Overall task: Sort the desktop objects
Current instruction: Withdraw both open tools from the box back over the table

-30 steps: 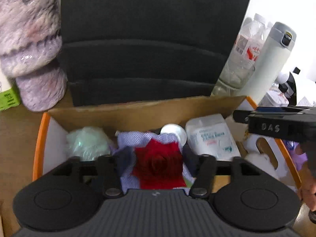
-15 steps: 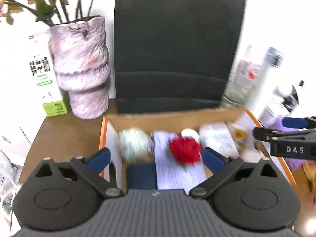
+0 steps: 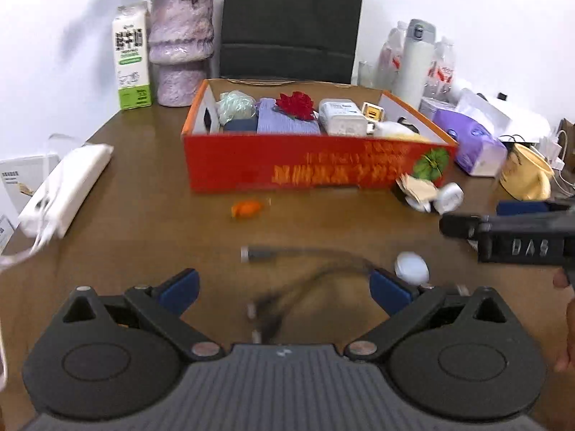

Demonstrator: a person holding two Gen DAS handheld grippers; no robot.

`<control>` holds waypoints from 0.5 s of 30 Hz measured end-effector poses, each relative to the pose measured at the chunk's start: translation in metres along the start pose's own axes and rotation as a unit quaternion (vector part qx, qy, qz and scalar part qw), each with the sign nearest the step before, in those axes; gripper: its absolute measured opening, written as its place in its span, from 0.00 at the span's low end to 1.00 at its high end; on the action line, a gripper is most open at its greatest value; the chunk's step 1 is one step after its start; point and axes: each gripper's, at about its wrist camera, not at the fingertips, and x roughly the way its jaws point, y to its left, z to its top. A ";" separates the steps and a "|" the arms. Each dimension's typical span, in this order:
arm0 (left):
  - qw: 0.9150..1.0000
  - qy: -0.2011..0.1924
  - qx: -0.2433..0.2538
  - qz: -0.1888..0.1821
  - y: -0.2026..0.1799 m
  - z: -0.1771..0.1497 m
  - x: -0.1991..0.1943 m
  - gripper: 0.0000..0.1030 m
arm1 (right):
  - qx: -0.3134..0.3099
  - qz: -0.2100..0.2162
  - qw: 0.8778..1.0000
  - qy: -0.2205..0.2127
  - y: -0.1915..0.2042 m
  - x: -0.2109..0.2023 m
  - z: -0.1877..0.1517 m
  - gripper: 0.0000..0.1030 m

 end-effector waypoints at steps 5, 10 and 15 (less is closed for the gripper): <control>0.999 -0.029 0.028 -0.012 -0.004 -0.048 -0.033 1.00 | 0.020 0.020 1.000 0.008 0.013 -0.029 -0.062 0.83; 0.999 -0.019 0.031 -0.020 0.003 -0.074 -0.037 1.00 | 0.038 0.042 0.998 0.009 0.019 -0.046 -0.101 0.83; 1.000 -0.012 0.014 -0.025 0.008 -0.077 -0.032 1.00 | 0.021 0.038 0.999 -0.016 0.031 -0.060 -0.111 0.84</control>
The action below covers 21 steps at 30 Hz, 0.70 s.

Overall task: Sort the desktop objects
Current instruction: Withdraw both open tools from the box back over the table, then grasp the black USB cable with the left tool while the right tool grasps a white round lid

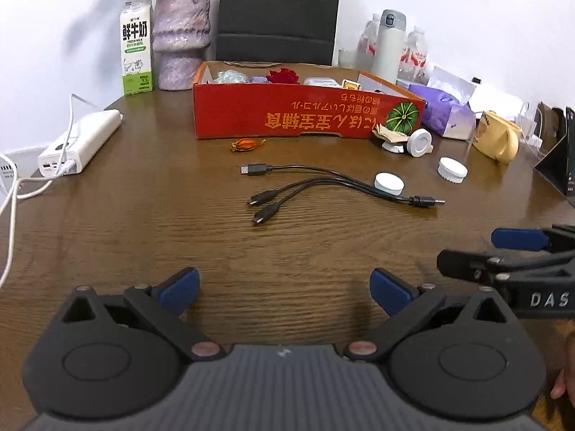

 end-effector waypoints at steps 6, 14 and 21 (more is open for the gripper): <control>1.000 0.001 0.009 0.005 -0.004 -0.003 0.001 1.00 | 0.047 0.012 0.999 0.004 -0.018 0.003 0.003 0.84; 0.999 0.009 0.023 0.031 -0.010 -0.002 0.005 1.00 | 0.034 0.008 0.999 0.010 -0.013 0.007 0.003 0.84; 0.999 0.010 0.013 0.049 -0.008 -0.002 0.005 1.00 | 0.015 0.002 1.000 0.022 -0.008 0.011 0.005 0.89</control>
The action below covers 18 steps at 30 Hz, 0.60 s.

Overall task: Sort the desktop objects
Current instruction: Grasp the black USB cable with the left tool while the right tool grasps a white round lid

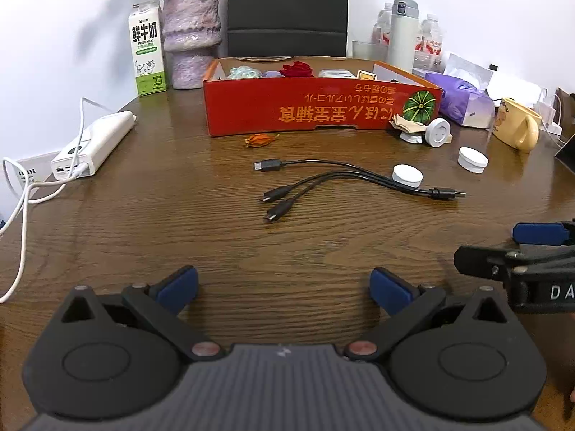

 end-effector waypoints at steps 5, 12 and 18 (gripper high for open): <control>1.000 0.000 -0.003 0.005 0.000 0.001 0.000 1.00 | -0.013 -0.005 1.000 0.006 0.003 0.003 0.001 0.92; 1.000 -0.002 -0.006 -0.011 0.004 0.009 0.005 1.00 | -0.002 0.016 1.000 0.005 -0.003 0.004 0.003 0.97; 0.998 -0.002 -0.045 -0.053 0.024 0.039 0.027 1.00 | -0.009 0.022 1.000 -0.016 -0.008 0.016 0.024 0.77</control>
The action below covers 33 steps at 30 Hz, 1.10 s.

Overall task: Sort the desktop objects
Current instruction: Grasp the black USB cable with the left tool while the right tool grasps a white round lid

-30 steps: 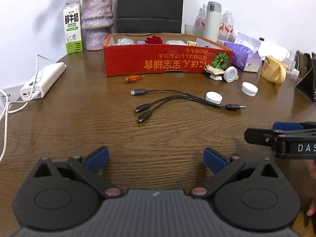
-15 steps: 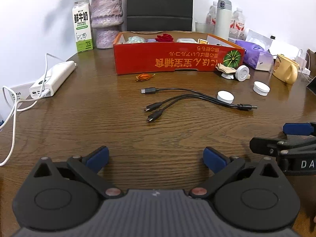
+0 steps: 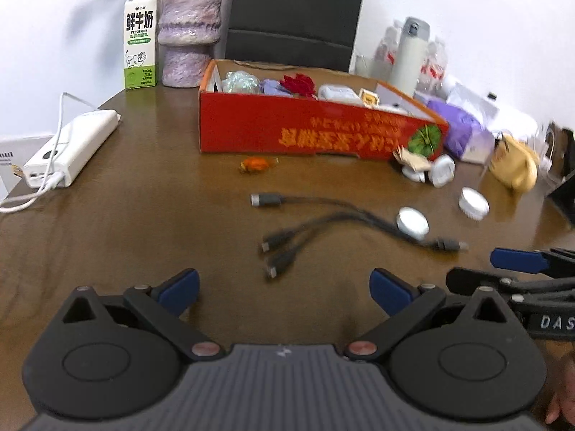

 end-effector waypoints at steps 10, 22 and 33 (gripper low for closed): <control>0.997 -0.021 0.075 -0.014 -0.015 0.021 0.021 0.86 | -0.027 0.009 1.000 0.009 0.002 0.058 0.040 0.31; 0.999 -0.004 0.043 -0.016 -0.010 0.039 0.061 0.81 | 0.027 0.014 0.999 -0.024 -0.023 0.056 0.034 0.26; 0.997 -0.022 0.068 0.021 -0.039 0.030 0.054 0.21 | -0.001 0.016 0.999 -0.031 -0.012 0.050 0.031 0.26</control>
